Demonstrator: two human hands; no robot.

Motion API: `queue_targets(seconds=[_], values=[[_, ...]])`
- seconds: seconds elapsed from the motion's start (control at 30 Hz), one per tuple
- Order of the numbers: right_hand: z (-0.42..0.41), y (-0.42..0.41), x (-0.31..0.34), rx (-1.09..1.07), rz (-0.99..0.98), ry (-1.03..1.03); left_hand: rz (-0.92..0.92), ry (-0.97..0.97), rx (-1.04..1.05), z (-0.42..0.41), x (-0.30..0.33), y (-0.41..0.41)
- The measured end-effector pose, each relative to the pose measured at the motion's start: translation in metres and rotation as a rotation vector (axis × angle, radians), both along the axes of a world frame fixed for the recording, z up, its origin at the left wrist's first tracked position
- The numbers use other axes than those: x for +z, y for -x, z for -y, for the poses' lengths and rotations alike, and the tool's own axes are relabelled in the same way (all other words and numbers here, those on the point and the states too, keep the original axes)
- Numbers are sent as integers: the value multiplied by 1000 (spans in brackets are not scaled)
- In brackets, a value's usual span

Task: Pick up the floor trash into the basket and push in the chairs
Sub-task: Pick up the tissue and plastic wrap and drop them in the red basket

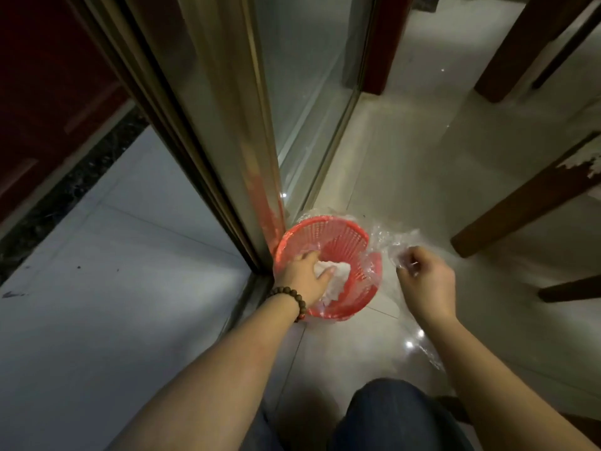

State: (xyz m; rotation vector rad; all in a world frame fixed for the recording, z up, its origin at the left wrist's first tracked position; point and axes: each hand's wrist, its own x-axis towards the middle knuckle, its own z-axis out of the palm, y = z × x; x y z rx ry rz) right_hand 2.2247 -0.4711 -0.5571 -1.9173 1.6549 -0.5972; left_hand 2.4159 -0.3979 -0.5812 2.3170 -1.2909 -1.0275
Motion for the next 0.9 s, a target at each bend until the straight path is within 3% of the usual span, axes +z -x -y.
queue_targets(seconds=[0.17, 0.27, 0.6, 0.9], values=[[21, -48, -17, 172, 82, 85, 93, 257, 199, 7, 20, -25], [29, -80, -43, 290, 72, 73, 86, 276, 209, -4, 22, -35], [47, -119, -128, 487, -228, -412, 57, 162, 65, -40, 7, -52], [37, -126, -174, 775, -727, -567, 65, 194, 58, -46, 0, -56]])
